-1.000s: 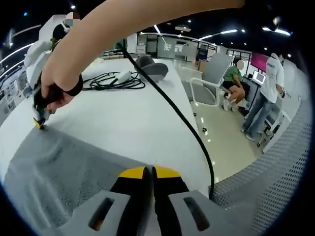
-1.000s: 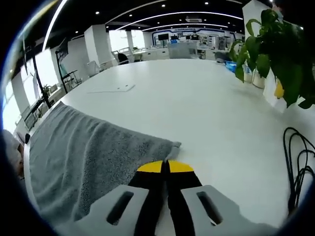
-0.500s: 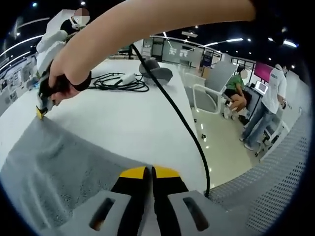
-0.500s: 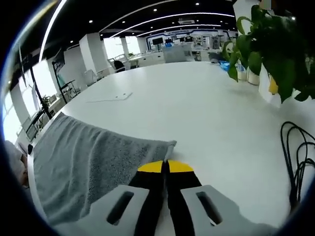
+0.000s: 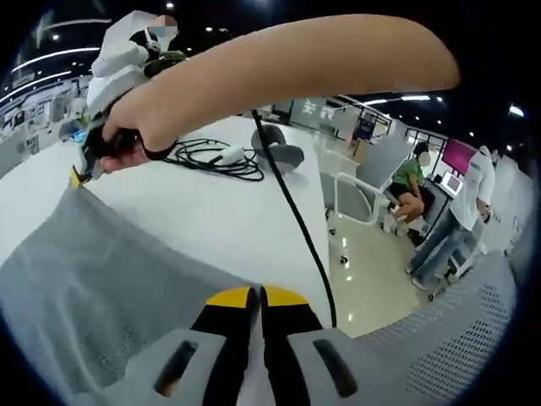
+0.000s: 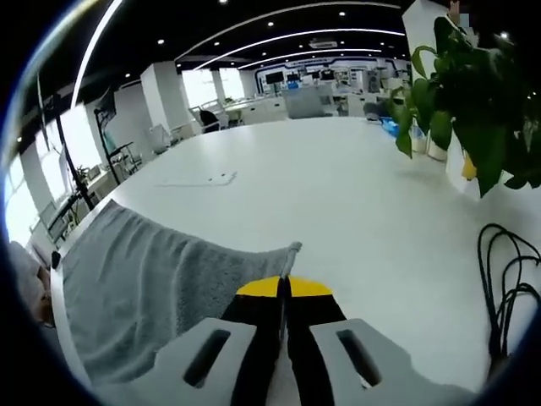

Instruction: Fold the towel on the table until its edges align and the towel forms a compact rectangular stack.

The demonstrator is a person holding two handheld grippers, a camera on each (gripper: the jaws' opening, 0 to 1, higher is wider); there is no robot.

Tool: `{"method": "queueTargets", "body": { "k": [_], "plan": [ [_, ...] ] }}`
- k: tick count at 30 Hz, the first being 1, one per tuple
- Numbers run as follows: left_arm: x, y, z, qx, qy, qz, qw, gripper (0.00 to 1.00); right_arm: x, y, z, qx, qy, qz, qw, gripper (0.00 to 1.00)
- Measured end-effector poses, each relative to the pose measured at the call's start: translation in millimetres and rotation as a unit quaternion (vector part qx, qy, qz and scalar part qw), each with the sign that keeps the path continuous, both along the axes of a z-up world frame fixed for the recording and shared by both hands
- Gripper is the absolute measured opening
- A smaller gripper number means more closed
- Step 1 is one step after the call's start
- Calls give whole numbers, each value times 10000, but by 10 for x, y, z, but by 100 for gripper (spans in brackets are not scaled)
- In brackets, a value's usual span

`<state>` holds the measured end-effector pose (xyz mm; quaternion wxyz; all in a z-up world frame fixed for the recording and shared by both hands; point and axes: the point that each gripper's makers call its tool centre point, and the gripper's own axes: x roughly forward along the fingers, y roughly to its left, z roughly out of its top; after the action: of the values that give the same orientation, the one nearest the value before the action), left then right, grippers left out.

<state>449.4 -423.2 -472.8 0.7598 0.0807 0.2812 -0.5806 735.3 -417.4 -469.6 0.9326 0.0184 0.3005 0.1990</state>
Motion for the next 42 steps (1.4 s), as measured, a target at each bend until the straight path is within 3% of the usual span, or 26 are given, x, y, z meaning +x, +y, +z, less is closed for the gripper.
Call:
{"method": "queueTargets", "body": {
  "k": [7, 17, 22, 29, 42],
  "plan": [
    [22, 71, 263, -128, -199, 59, 9997, 4, 31, 115, 156, -1, -145, 84, 9999, 0],
    [-3, 186, 454, -245, -377, 217, 9988, 4, 14, 239, 427, 91, -284, -22, 9996, 0],
    [-5, 271, 706, -627, -183, 518, 9965, 4, 13, 322, 551, 180, -359, -72, 9992, 0],
    [-1, 466, 976, -875, -240, 715, 9933, 3, -34, 500, 713, 125, -392, -49, 9991, 0],
    [75, 931, 1258, -1246, -413, 1263, 9833, 3, -116, 935, 1087, 130, -663, 175, 9976, 0]
  ]
}}
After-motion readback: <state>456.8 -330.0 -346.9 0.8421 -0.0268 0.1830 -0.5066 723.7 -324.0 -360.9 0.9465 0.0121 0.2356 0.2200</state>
